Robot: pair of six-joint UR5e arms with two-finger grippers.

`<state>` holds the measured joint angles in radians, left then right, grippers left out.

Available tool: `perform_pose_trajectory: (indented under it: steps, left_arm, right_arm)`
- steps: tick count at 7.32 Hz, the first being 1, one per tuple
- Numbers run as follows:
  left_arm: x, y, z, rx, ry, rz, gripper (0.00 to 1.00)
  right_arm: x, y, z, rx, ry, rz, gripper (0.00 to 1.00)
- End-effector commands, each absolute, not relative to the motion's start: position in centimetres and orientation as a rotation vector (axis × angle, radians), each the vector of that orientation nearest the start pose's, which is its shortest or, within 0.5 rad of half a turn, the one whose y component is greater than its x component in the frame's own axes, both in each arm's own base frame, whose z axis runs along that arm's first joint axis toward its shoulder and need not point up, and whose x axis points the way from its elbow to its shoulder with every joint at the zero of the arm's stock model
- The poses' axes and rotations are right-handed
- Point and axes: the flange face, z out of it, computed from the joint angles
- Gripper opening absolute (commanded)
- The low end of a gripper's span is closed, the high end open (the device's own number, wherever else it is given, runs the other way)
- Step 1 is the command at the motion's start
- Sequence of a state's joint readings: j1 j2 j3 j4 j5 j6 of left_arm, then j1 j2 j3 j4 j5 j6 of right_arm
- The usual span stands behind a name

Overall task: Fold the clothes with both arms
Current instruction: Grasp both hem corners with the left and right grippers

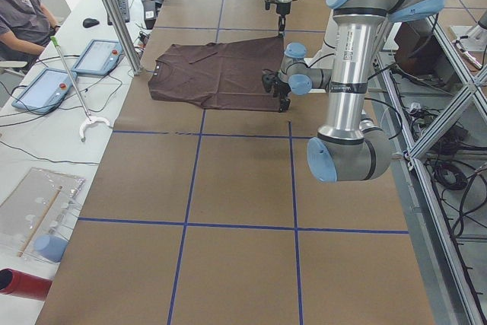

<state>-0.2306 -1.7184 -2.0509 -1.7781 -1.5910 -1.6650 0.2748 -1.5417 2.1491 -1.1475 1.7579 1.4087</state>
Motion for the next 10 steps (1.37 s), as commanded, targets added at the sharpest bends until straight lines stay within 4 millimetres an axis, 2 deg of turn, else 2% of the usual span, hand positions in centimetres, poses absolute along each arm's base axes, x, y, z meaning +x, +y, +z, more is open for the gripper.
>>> perform_pose_trajectory:
  steps: [1,7,8,9,10]
  left_arm:
    - [48.2,-23.8,35.2,0.031,0.823,-0.282,1.00]
    - [49.8,-23.0,35.9,0.017,0.808,-0.270,0.92]
    - [49.9,-23.0,36.0,0.015,0.805,-0.270,0.88]
    - [49.9,-23.0,36.0,0.015,0.805,-0.270,0.74]
    - [49.8,-23.0,36.0,0.014,0.807,-0.269,0.54]
  right_arm:
    - [-42.0,-23.9,32.8,0.059,-1.040,0.007,0.00]
    - [-41.7,-24.1,32.5,0.068,-1.045,-0.003,0.00]
    - [-41.7,-24.1,32.5,0.068,-1.045,-0.003,0.00]
    - [-41.7,-24.1,32.5,0.069,-1.047,-0.003,0.00]
    - [-41.6,-24.2,32.5,0.069,-1.045,-0.002,0.00]
